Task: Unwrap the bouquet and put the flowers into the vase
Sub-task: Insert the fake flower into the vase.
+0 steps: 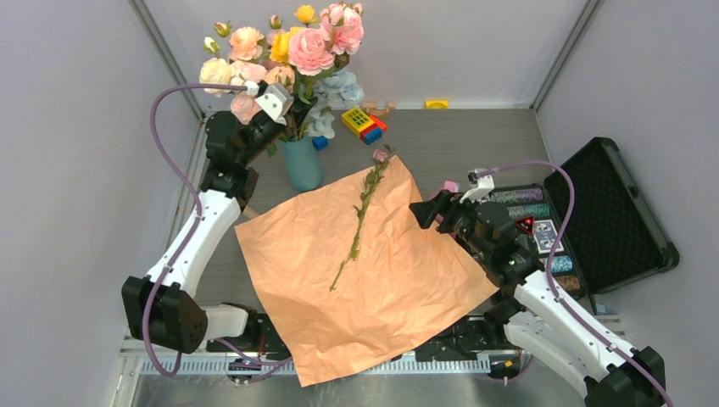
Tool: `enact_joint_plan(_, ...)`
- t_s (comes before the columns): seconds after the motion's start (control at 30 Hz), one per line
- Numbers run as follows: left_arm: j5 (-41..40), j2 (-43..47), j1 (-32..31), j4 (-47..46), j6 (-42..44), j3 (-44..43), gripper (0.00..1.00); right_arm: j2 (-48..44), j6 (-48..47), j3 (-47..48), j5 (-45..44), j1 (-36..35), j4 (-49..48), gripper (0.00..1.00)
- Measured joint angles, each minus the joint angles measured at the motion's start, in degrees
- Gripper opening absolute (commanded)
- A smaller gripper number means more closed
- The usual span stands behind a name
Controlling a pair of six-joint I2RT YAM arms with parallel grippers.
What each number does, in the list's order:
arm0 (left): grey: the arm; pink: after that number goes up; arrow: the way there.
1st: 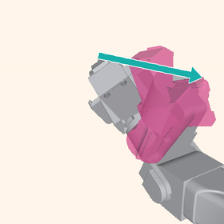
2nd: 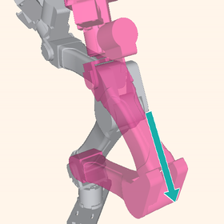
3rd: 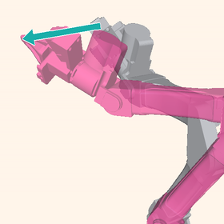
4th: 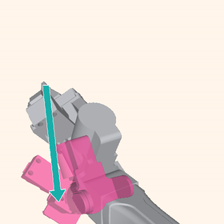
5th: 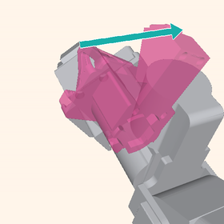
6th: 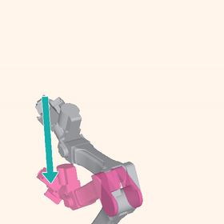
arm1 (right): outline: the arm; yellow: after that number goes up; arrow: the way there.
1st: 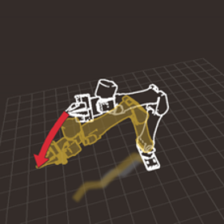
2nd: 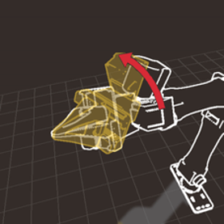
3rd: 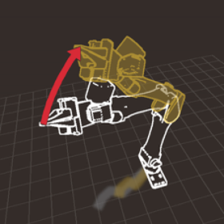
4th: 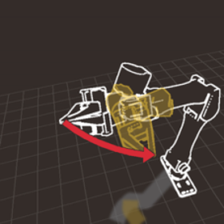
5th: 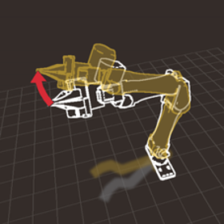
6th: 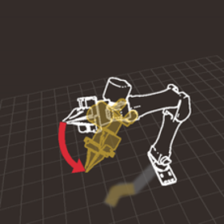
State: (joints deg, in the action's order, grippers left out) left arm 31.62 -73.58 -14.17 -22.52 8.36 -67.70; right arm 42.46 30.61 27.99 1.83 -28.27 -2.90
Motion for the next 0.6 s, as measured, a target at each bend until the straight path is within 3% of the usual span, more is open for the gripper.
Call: enact_joint_plan(0.6,-2.69,1.07,0.37,-1.92,-0.44,3.93,0.0,-2.25,0.0,0.0,0.09,0.22,1.2,0.81)
